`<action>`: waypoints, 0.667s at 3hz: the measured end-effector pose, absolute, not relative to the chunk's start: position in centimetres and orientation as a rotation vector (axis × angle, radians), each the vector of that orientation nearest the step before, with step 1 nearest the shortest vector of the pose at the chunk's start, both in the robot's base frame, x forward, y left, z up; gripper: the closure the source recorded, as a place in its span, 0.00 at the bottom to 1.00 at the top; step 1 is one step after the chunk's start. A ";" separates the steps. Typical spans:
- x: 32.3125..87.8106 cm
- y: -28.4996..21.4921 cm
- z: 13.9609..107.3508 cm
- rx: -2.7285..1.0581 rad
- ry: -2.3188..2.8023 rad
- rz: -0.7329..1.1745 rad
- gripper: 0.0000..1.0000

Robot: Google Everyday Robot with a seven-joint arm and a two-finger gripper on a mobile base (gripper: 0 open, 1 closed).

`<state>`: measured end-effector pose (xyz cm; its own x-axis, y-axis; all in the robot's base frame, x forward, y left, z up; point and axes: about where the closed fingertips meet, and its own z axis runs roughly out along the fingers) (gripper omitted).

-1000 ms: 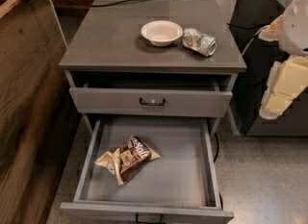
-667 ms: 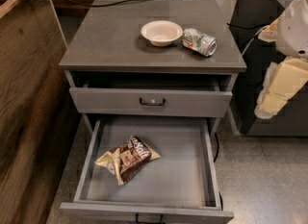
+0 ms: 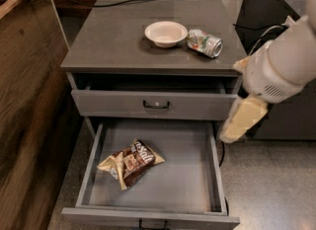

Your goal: Pick brown chip bag from middle drawer and place on counter

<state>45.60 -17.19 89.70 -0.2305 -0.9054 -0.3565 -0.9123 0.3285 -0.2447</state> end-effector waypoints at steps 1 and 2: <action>47.0 -13.4 83.6 -1.582 2.113 0.148 0.00; 50.1 -9.0 77.9 -1.566 2.033 0.245 0.00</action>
Offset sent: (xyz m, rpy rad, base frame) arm 0.0939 0.1332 -0.1846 0.3256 -0.0565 0.1094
